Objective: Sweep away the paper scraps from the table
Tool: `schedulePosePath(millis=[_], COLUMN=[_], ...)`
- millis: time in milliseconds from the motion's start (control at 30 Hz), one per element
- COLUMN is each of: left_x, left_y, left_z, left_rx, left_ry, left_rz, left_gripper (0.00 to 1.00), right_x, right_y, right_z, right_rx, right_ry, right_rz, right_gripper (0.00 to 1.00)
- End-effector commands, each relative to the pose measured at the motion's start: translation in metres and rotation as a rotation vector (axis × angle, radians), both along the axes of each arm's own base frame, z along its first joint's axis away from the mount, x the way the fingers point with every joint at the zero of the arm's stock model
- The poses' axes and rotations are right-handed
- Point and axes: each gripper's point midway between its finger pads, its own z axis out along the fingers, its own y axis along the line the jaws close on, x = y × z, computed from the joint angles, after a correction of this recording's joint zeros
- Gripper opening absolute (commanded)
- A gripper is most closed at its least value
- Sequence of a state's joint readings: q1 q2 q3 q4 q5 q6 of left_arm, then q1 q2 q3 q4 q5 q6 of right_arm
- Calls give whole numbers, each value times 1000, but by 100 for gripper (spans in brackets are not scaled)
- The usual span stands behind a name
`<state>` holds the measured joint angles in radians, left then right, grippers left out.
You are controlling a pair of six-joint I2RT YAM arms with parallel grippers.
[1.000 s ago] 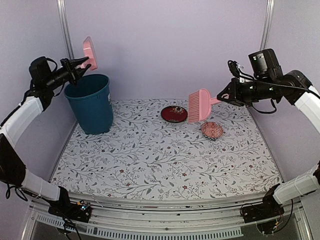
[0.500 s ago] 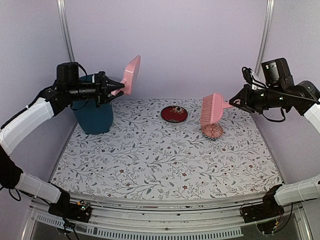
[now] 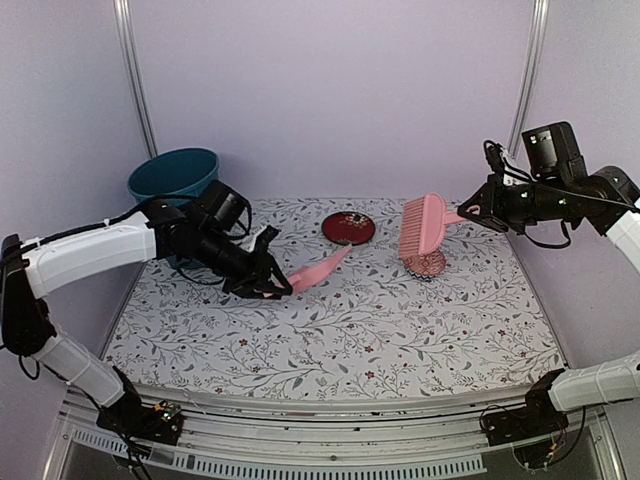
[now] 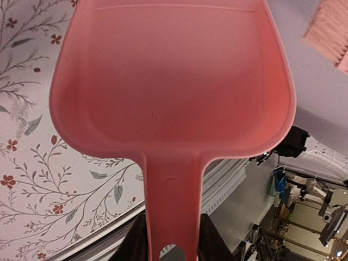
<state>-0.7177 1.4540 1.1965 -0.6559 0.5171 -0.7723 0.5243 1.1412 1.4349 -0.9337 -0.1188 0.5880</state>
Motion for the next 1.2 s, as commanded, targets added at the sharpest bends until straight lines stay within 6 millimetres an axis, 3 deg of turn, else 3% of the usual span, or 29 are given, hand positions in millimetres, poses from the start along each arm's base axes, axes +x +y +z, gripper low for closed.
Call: schedulePosePath(millis=[0, 167, 333, 700, 833, 967, 1167], left_x=[-24, -38, -30, 8, 15, 19, 18], left_y=[7, 5, 10, -22, -29, -35, -33], left_z=[-39, -71, -103, -128, -146, -150, -151], left_rx=[254, 386, 557, 664, 687, 680, 672], left_ry=[-99, -129, -184, -340, -332, -338, -325], left_rz=[-132, -174, -175, -257, -288, -295, -304], left_gripper=[2, 4, 5, 9, 10, 11, 27], right_x=[0, -5, -9, -15, -14, -13, -13], right_y=[5, 6, 8, 1, 0, 0, 4], right_z=[4, -6, -15, -23, -26, -29, -35], right_rx=[36, 37, 54, 17, 13, 10, 7], right_ry=[-8, 14, 38, 48, 51, 57, 72], right_rz=[17, 30, 39, 35, 31, 30, 44], right_gripper=[1, 1, 1, 1, 1, 1, 1])
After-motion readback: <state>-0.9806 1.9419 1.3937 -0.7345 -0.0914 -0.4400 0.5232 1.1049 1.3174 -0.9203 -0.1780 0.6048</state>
